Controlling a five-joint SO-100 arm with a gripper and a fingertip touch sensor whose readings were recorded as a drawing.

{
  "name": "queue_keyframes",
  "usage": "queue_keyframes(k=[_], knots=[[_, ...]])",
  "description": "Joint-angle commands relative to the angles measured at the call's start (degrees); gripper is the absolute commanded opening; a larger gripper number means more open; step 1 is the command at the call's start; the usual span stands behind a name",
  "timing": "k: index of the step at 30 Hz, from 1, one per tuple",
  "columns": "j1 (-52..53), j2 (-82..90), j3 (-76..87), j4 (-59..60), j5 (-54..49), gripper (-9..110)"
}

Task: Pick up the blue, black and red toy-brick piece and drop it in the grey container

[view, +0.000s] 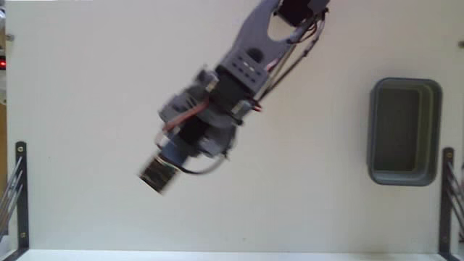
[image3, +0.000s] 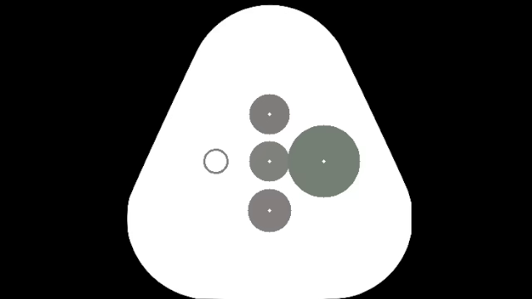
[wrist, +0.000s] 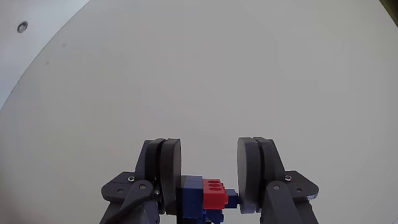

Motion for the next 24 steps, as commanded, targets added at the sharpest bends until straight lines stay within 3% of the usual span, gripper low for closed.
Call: queue_keyframes(k=[1,24], knots=[[-2.84,2.91,-0.60,0.09,0.18,49],[-33.52,6.09,3.91,-1.19,0.18,49]])
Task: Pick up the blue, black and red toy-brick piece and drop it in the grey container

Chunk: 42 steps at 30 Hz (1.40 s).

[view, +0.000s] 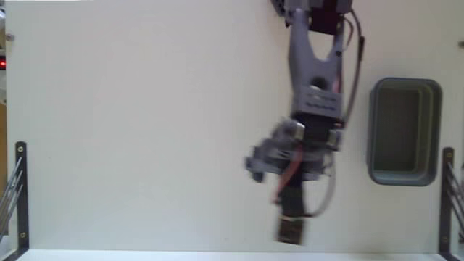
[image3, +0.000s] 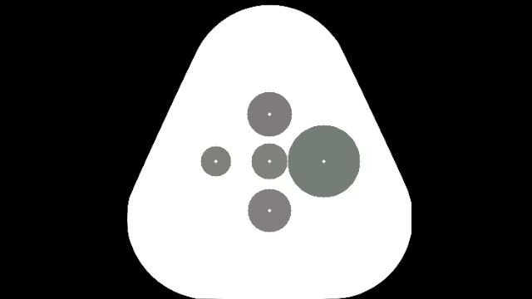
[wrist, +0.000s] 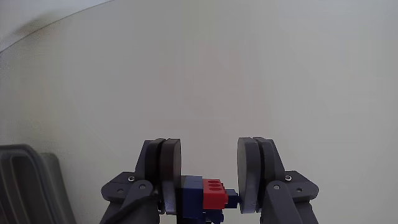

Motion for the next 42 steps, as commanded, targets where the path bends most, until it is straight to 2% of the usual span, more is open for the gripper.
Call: queue_keyframes(k=[1,23,32,42], knots=[[-4.08,5.76,0.81,-0.97,0.26,49],[-32.03,8.66,4.91,-2.14,0.26,49],[-39.28,9.42,5.98,-2.44,0.26,49],[-42.74,9.78,6.48,-2.59,0.26,49]])
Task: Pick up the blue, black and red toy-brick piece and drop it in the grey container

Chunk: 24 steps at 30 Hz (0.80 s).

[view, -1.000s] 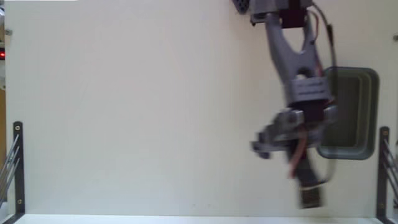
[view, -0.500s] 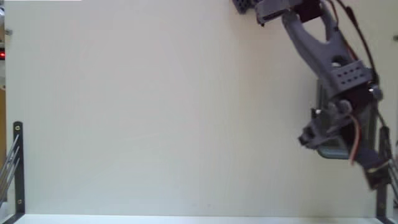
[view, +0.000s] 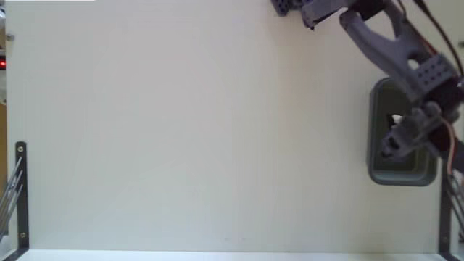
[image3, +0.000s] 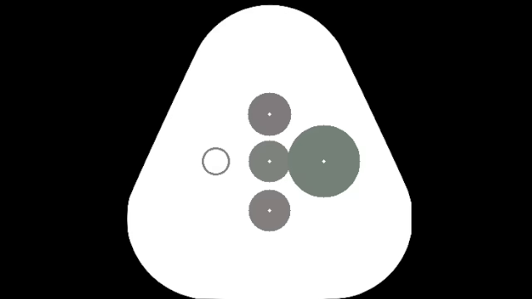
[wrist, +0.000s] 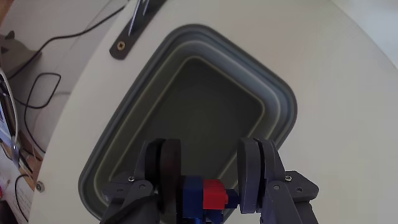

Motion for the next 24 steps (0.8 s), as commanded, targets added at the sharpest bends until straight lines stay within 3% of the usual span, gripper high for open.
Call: queue_keyframes(k=[1,20,21,24], knots=[[-1.45,5.03,0.51,-0.65,0.18,49],[-1.45,5.03,0.51,-0.65,0.18,49],[-1.45,5.03,0.51,-0.65,0.18,110],[-1.45,5.03,0.51,-0.65,0.18,110]])
